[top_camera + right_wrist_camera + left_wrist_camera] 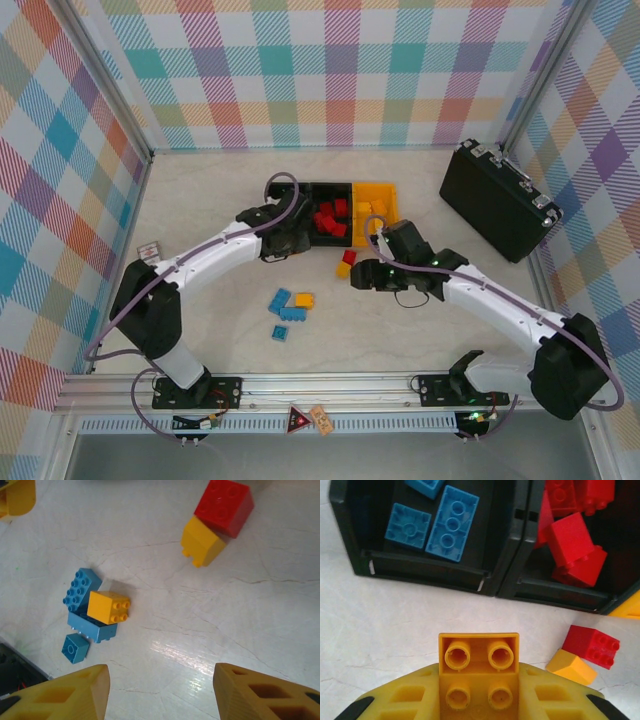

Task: Sort the legos into containers by color
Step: Place the lego in the container.

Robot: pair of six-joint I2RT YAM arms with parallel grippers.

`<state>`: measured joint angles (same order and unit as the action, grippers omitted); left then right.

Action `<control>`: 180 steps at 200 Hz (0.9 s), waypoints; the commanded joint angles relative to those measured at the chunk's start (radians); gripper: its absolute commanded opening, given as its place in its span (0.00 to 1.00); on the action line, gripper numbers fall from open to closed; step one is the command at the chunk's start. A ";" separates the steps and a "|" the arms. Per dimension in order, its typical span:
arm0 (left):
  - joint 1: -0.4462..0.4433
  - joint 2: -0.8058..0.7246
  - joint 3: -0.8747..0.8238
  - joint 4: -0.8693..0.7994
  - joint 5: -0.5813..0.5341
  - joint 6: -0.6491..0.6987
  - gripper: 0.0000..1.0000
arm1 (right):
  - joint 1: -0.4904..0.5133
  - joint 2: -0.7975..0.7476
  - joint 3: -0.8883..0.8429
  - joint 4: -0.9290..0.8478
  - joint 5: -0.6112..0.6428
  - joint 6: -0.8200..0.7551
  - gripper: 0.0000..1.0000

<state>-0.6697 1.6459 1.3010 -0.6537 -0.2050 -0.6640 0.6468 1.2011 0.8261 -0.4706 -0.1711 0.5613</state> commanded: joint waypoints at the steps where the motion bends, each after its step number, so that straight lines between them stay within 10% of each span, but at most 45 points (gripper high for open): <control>1: -0.009 0.041 0.075 -0.017 0.031 0.035 0.17 | -0.008 -0.049 -0.023 -0.021 0.051 0.033 0.57; 180: -0.108 0.684 0.891 -0.047 0.154 0.071 0.18 | -0.209 -0.299 -0.197 -0.156 0.125 0.143 0.67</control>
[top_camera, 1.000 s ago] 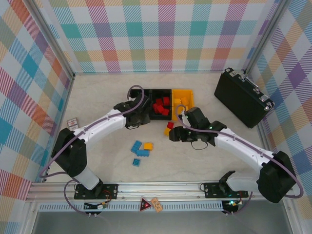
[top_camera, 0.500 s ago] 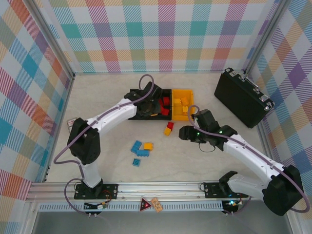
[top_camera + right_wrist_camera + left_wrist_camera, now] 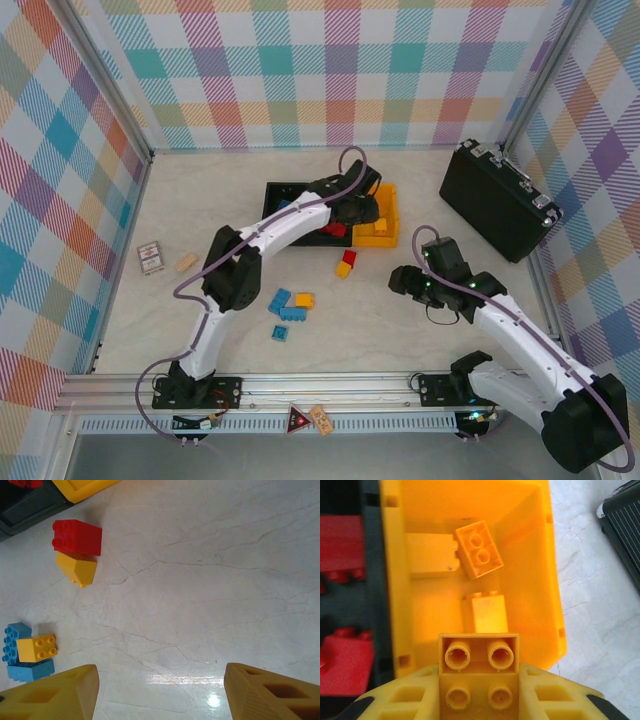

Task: Sort the legos into containers by color
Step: Place the lego in the container.

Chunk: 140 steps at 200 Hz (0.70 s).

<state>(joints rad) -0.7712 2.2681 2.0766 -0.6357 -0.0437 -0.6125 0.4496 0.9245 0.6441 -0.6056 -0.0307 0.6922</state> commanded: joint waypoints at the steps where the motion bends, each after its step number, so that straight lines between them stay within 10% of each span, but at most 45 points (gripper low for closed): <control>1: -0.006 0.065 0.120 -0.067 -0.008 0.019 0.18 | -0.012 -0.023 -0.016 -0.022 -0.015 0.012 0.67; 140: -0.023 0.097 0.222 -0.132 -0.062 0.043 0.48 | -0.034 -0.015 -0.013 -0.007 -0.052 -0.003 0.67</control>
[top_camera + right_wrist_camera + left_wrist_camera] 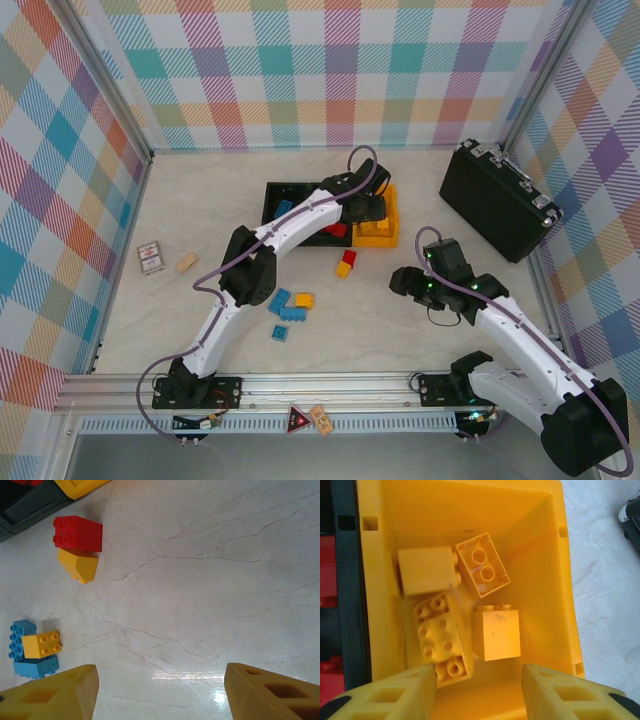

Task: Sort the legos into containers by color
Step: Place the lego in the container.

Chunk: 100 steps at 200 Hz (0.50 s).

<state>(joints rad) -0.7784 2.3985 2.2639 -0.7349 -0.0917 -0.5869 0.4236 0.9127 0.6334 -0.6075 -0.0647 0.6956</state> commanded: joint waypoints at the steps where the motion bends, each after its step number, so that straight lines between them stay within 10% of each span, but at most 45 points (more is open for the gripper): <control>1: -0.017 -0.037 0.034 -0.033 -0.015 0.018 0.48 | -0.008 -0.004 -0.001 -0.005 -0.018 -0.006 0.67; 100: -0.040 -0.553 -0.658 0.212 0.037 -0.011 0.48 | 0.017 0.090 0.079 0.017 -0.073 -0.039 0.67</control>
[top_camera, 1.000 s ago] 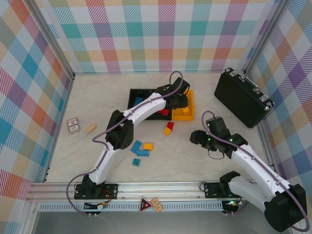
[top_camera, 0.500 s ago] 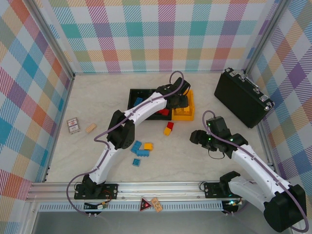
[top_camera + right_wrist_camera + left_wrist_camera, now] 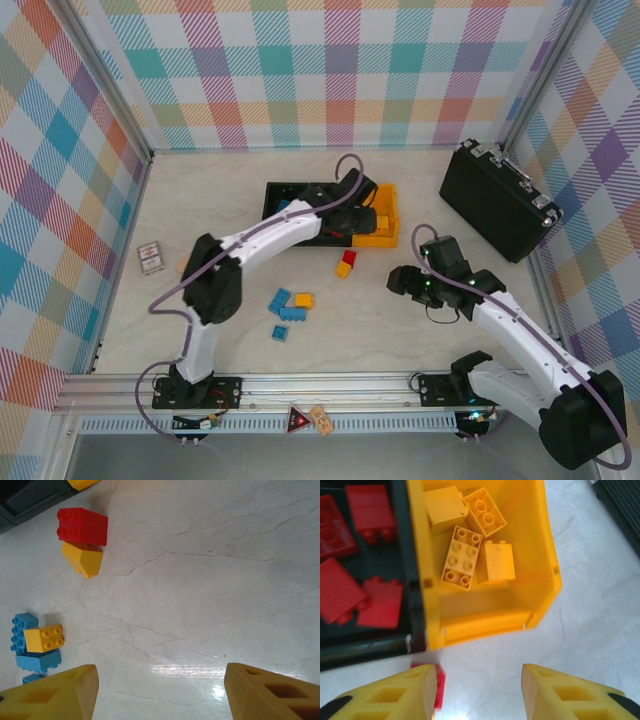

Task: Sort the legos into containers by color
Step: Place the lego in the container, then pick up the lego from the center of the table.

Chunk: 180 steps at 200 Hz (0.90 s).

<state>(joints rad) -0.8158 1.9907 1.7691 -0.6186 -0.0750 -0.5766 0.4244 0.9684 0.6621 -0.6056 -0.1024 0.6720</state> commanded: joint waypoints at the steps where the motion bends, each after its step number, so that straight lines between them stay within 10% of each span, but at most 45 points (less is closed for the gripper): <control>1: -0.002 -0.151 -0.172 0.098 0.022 -0.023 0.48 | 0.017 0.037 0.052 0.017 -0.035 -0.016 0.67; 105: 0.026 -0.774 -0.912 0.131 -0.005 -0.234 0.48 | 0.226 0.478 0.286 0.124 0.046 0.092 0.72; 180: 0.025 -0.999 -1.086 0.082 -0.070 -0.319 0.50 | 0.242 0.757 0.491 0.093 0.054 0.170 0.74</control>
<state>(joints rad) -0.7967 1.0142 0.7078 -0.5106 -0.1146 -0.8585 0.6544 1.6653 1.0882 -0.4950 -0.0593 0.7990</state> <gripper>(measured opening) 0.501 0.745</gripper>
